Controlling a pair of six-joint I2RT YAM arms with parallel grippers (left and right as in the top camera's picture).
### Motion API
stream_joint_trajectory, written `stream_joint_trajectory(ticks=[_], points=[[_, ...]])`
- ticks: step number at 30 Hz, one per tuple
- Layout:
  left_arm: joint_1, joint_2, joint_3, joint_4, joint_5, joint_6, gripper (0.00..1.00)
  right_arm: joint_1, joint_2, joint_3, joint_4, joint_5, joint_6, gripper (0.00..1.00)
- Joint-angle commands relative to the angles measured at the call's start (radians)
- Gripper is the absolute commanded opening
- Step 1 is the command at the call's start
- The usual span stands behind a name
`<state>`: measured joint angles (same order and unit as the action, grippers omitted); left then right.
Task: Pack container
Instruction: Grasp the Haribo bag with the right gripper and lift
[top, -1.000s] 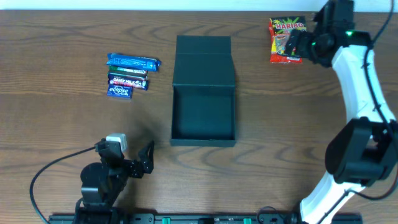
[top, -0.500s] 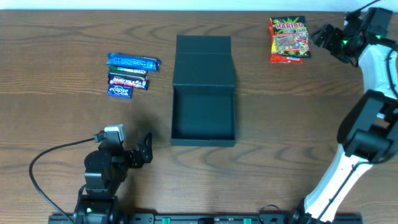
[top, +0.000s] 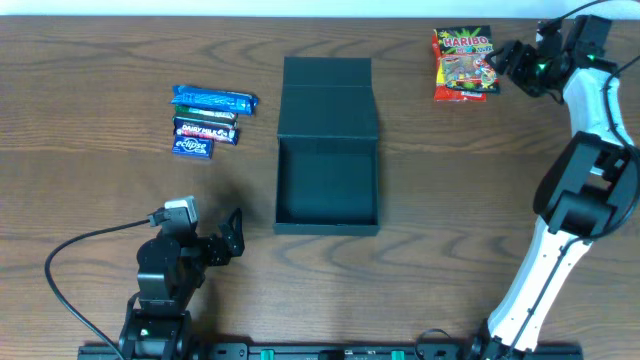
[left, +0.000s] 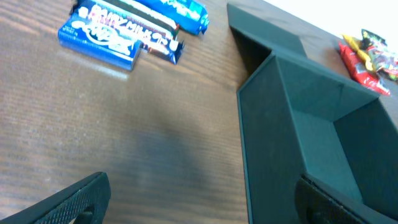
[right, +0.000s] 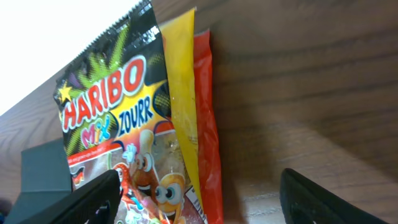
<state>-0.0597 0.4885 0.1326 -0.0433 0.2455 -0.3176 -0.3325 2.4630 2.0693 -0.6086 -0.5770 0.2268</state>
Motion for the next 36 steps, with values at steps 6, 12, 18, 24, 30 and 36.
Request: stream_joint_trajectory(ticks=[6, 12, 18, 24, 30, 36], points=[[0.003, 0.002, -0.004, 0.024, -0.018, 0.0, 0.95, 0.016, 0.041, 0.023, 0.025, -0.076, 0.004, 0.63], [0.003, 0.002, -0.004, 0.024, -0.032, -0.001, 0.95, 0.034, 0.042, 0.023, 0.042, -0.111, 0.004, 0.62], [0.002, 0.002, -0.004, 0.023, -0.039, -0.001, 0.95, 0.051, 0.042, 0.023, 0.056, -0.119, 0.005, 0.43], [0.002, 0.002, -0.004, 0.023, -0.039, -0.001, 0.95, 0.05, 0.042, 0.023, 0.055, -0.101, 0.031, 0.34], [0.002, 0.002, -0.004, 0.023, -0.039, -0.001, 0.95, 0.042, 0.041, 0.026, 0.047, -0.1, 0.047, 0.27], [0.002, 0.002, -0.004, 0.023, -0.039, -0.002, 0.95, 0.038, 0.039, 0.071, 0.001, -0.1, 0.049, 0.1]])
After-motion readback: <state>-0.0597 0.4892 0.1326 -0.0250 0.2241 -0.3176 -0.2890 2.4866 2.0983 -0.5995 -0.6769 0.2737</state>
